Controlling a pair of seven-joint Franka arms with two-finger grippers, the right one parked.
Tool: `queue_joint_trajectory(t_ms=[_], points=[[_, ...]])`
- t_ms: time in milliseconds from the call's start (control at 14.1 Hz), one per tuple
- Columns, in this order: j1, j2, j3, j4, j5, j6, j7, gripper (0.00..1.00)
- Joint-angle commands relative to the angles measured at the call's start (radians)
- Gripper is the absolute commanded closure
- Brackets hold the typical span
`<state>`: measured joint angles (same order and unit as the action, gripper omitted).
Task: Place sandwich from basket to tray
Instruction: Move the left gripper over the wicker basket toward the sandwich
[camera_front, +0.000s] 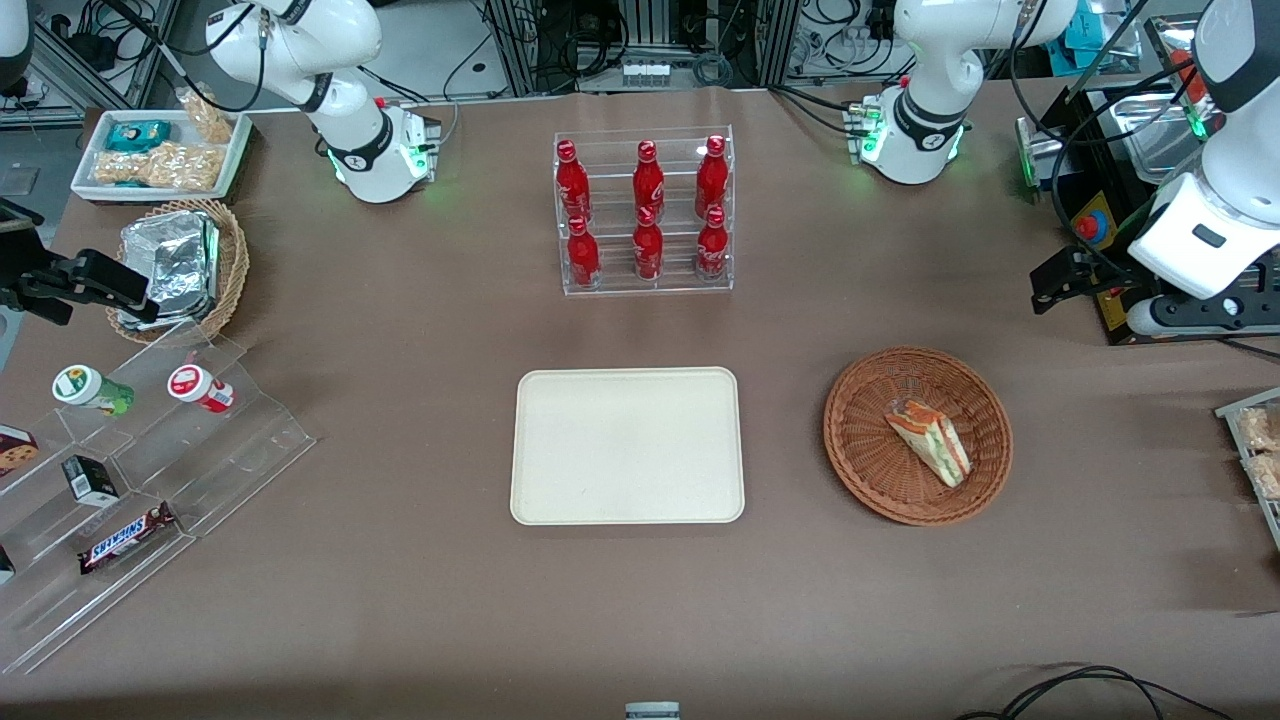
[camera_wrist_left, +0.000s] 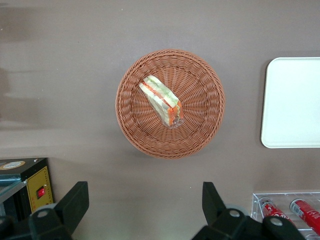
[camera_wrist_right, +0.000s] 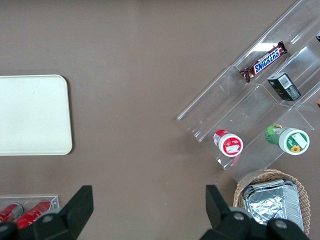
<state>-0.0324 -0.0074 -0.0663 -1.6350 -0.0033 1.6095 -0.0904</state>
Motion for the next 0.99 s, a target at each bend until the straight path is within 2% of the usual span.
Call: queue_joint_trajectory(t_ms=[0, 638, 921], points=[[0.002, -0.003, 0.002, 0.015, 0.005, -0.031, 0.024, 0.00], [-0.006, 0.018, 0.000, -0.044, 0.005, -0.056, 0.008, 0.00], [-0.020, 0.088, -0.006, -0.124, 0.009, 0.048, -0.113, 0.00]])
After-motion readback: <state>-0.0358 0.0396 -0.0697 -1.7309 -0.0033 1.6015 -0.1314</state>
